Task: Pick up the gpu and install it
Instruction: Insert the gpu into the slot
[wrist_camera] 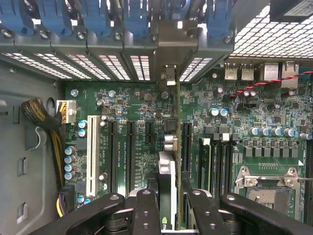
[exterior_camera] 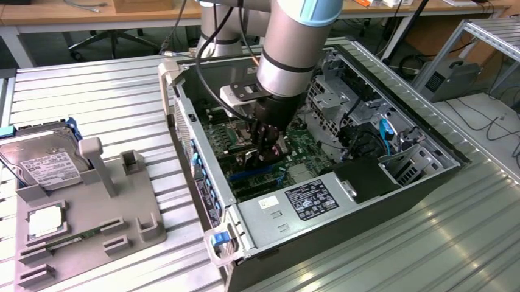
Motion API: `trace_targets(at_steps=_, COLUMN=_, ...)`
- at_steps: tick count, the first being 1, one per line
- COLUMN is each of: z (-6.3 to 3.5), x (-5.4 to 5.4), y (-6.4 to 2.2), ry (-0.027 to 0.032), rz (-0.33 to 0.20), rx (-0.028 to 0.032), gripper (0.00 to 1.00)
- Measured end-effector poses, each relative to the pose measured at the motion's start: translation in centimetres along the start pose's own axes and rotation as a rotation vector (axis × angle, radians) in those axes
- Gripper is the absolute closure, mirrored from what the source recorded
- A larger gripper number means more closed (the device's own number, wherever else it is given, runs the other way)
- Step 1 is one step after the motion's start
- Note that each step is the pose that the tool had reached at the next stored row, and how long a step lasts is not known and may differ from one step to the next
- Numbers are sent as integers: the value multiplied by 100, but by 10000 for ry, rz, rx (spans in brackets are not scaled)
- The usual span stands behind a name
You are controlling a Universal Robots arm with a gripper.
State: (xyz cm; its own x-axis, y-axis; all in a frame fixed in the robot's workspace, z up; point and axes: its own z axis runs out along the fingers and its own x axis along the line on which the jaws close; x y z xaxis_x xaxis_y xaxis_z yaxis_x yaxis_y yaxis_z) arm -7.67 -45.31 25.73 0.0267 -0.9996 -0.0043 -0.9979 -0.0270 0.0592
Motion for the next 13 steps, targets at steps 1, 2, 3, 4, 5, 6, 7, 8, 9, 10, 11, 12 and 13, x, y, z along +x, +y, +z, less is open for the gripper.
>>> trace_targets(at_steps=1, z=0, x=0, y=0, ry=6, rz=0, rx=0, gripper=73)
trace_targets(at_steps=2, z=0, x=1, y=0, ry=15, rz=-1, rx=0, gripper=73)
trace_targets(at_steps=3, z=1, x=4, y=1, ry=16, rz=0, rx=1, gripper=73)
trace_targets(at_steps=4, z=0, x=6, y=1, ry=24, rz=3, rx=0, gripper=73)
trace_targets(at_steps=5, z=0, x=7, y=1, ry=29, rz=3, rx=-1, gripper=73)
trace_targets(at_steps=6, z=0, x=7, y=0, ry=29, rz=3, rx=-1, gripper=73)
trace_targets(at_steps=7, z=0, x=7, y=0, ry=31, rz=3, rx=-1, gripper=73)
trace_targets(at_steps=8, z=-1, x=7, y=0, ry=36, rz=3, rx=-1, gripper=73)
trace_targets(at_steps=9, z=0, x=7, y=0, ry=42, rz=3, rx=-1, gripper=73)
trace_targets(at_steps=10, z=0, x=7, y=-1, ry=53, rz=4, rx=1, gripper=73)
trace_targets(at_steps=11, z=1, x=7, y=-1, ry=80, rz=5, rx=7, gripper=73)
trace_targets(at_steps=12, z=0, x=6, y=-1, ry=108, rz=7, rx=15, gripper=73)
trace_targets(at_steps=13, z=0, x=6, y=-1, ry=130, rz=9, rx=23, gripper=73)
